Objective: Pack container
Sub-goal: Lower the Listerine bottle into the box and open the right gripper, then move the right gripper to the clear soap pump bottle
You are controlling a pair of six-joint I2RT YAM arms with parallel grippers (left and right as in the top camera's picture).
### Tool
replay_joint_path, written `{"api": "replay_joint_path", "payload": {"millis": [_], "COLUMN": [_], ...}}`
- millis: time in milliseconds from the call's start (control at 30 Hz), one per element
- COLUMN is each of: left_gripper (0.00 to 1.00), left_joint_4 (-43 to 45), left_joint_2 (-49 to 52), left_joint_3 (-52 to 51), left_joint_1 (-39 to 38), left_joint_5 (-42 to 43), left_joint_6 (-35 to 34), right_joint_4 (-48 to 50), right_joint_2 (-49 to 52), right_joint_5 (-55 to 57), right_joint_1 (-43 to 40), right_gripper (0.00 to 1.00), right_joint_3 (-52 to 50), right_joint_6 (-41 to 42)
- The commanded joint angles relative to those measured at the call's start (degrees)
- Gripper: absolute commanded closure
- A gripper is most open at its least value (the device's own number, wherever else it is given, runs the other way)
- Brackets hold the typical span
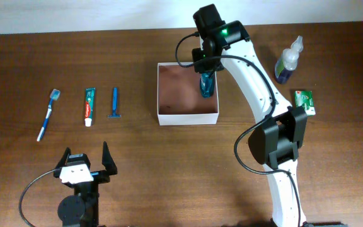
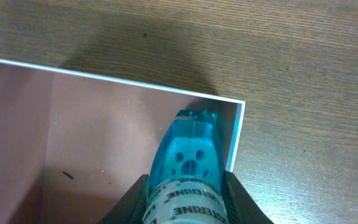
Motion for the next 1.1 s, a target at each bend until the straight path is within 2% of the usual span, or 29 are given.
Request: {"api": "replay_joint_path", "payload": {"millis": [0, 733, 1067], "left_gripper": [0.01, 0.01, 0.0], "left_joint_4": [0.07, 0.07, 0.07], "left_joint_2": [-0.39, -0.39, -0.39], "left_joint_3": [-0.44, -0.44, -0.44], "left_joint_1": [0.0, 0.0, 0.0], "left_joint_5": [-0.39, -0.39, -0.37], "left_joint_6": [-0.55, -0.55, -0.55], "right_joint_4": [-0.13, -0.57, -4.39], "right_joint_2": [0.5, 0.5, -1.53], "right_joint_5": [1.11, 1.09, 0.94], "right_joint_1": [-0.96, -1.01, -1.03], "right_gripper": [0.68, 0.61, 0.48], "right_joint_3": [0.04, 1.01, 15.93], "right_joint_6": [0.72, -0.15, -1.49]}}
